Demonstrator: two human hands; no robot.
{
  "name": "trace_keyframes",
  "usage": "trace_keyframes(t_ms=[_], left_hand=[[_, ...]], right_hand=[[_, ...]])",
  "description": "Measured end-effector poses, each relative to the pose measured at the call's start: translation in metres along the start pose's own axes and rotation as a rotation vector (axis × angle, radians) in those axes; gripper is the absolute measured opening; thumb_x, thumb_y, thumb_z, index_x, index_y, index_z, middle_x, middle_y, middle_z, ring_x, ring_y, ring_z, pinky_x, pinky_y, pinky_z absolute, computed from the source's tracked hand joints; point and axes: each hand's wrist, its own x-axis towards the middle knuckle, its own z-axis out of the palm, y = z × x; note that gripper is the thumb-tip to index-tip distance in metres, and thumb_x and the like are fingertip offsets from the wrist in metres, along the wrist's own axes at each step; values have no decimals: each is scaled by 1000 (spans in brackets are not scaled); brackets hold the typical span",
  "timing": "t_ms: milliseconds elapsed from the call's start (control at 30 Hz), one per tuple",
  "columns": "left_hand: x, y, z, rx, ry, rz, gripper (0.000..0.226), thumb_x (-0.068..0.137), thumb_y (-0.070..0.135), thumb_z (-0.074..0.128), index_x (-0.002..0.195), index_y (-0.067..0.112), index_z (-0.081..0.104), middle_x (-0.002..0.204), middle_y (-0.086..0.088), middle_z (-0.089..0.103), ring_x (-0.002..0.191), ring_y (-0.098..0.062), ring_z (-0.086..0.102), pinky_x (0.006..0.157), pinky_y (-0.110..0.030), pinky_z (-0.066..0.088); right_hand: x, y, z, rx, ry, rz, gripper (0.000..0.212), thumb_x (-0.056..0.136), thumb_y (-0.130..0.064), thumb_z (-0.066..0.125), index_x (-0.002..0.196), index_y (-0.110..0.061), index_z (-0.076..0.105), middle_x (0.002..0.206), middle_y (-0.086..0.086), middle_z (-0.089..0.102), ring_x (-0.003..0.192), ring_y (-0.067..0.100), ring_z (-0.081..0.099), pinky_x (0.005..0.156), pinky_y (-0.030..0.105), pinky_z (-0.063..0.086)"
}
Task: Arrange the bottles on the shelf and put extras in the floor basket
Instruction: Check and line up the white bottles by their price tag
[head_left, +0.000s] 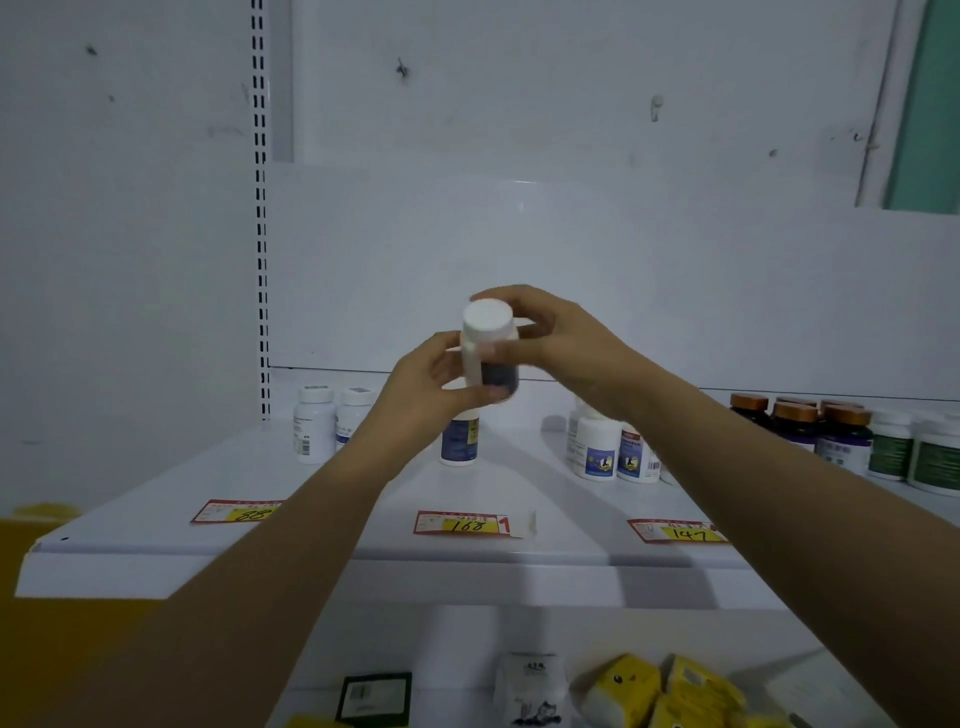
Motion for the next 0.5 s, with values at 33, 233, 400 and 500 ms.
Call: trace_keyframes(t_ms=[33,233,400,500], left_hand=[[-1,3,0,10,-26,-12,43,80,25,73,119,25,53,112,7,66,102,-8,62,75,-17,48],[8,18,11,90,24,-105,33,85,56,52,85,23,59,89,0,66,90,-18,65,85,-33,52],[12,18,20,74,40,-146,35,88,56,48,79,23,52,66,5,65,63,-7,63,77,-28,51],[10,13,20,90,6,-188,49,84,57,56,114,18,52,102,-1,65,88,-14,63,85,-31,48]], right_hand=[[2,-2,-3,44,30,41,39,85,-17,70,121,-27,58,115,-3,64,104,12,63,88,28,54],[12,-12,-6,28,132,394,26,92,-42,56,96,-17,60,93,7,65,76,20,67,66,28,58],[10,-7,-7,12,109,575,27,93,-40,54,92,-13,59,78,8,66,64,18,65,56,23,55],[12,-5,-9,54,136,553,23,92,-34,57,98,-12,58,89,10,64,78,24,67,70,31,58]])
